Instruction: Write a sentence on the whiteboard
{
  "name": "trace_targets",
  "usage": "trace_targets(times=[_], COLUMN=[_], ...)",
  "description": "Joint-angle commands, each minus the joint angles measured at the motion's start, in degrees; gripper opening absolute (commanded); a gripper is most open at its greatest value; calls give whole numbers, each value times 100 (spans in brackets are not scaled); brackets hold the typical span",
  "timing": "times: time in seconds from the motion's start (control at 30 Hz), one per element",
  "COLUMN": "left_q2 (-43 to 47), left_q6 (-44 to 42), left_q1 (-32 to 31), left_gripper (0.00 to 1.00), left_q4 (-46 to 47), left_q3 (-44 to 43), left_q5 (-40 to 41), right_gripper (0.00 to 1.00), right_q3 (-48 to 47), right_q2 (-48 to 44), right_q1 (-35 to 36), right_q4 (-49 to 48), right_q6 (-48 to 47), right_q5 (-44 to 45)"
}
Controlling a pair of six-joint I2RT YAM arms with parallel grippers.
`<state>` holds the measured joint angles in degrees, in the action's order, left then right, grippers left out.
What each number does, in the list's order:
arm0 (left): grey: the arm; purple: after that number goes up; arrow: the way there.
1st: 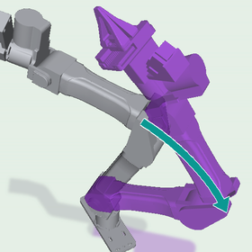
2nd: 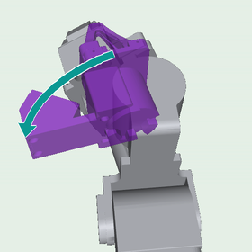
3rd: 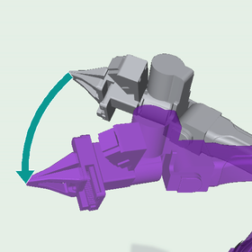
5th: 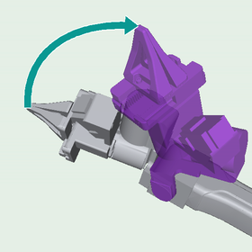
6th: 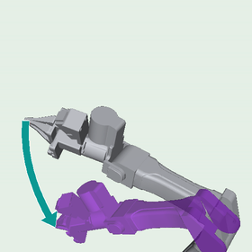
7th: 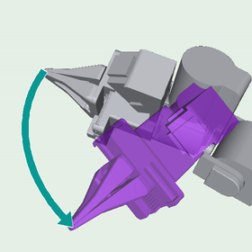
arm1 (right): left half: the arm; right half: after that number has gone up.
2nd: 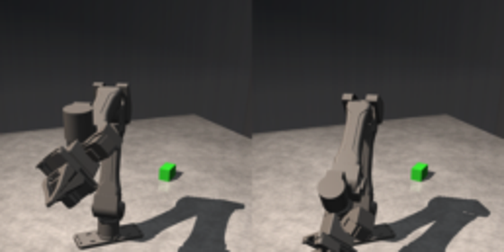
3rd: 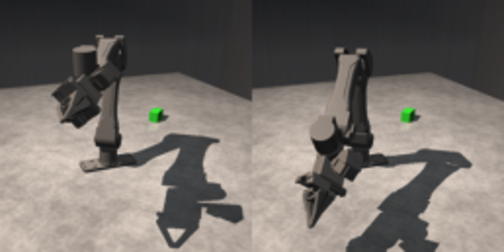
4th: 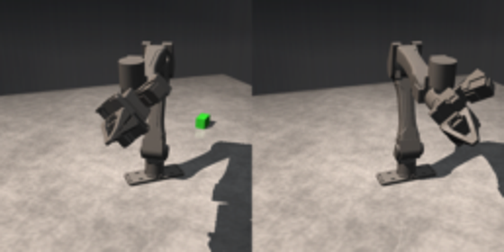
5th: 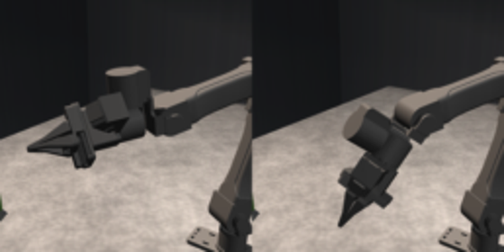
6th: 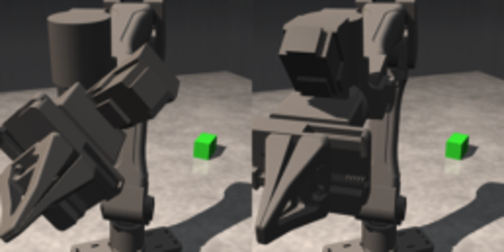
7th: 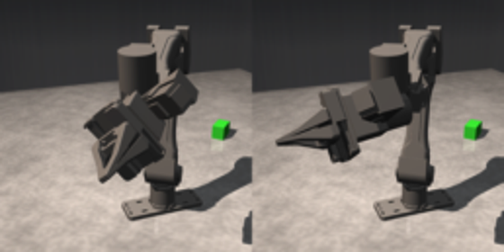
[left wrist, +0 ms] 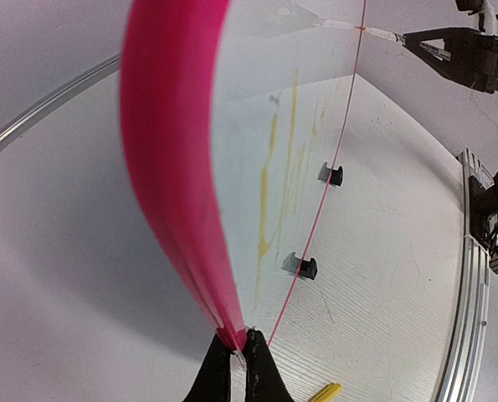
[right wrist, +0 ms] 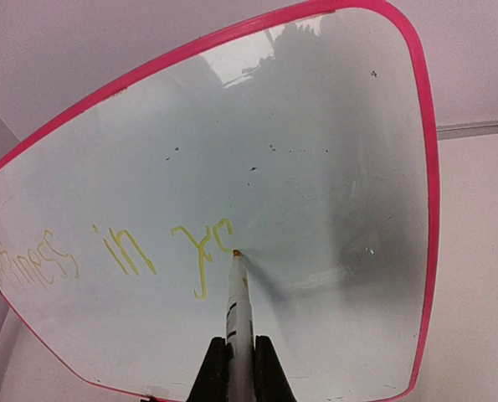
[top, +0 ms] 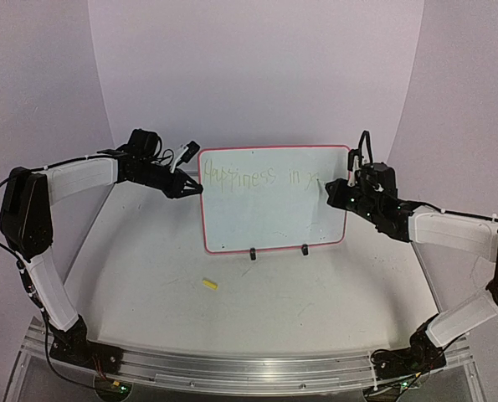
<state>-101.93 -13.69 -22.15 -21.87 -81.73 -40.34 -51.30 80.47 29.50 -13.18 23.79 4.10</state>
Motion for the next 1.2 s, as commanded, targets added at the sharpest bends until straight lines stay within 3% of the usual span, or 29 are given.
trace_targets(times=[0.0, 0.53, 1.17], left_q2=[206, 189, 176], left_q6=[-240, -244, -245], left_q1=[-106, -112, -115], left_gripper=[0, 0, 0], left_q4=[-60, -52, -59], left_q3=[-69, -79, -80], left_q5=[84, 80, 74], right_gripper=[0, 0, 0], right_q3=[-335, -179, -346], right_q2=[-23, -428, 9], right_q1=[-38, -38, -39], right_q4=[-9, -49, -9], right_q6=[-102, -121, -145], right_q5=[224, 74, 279])
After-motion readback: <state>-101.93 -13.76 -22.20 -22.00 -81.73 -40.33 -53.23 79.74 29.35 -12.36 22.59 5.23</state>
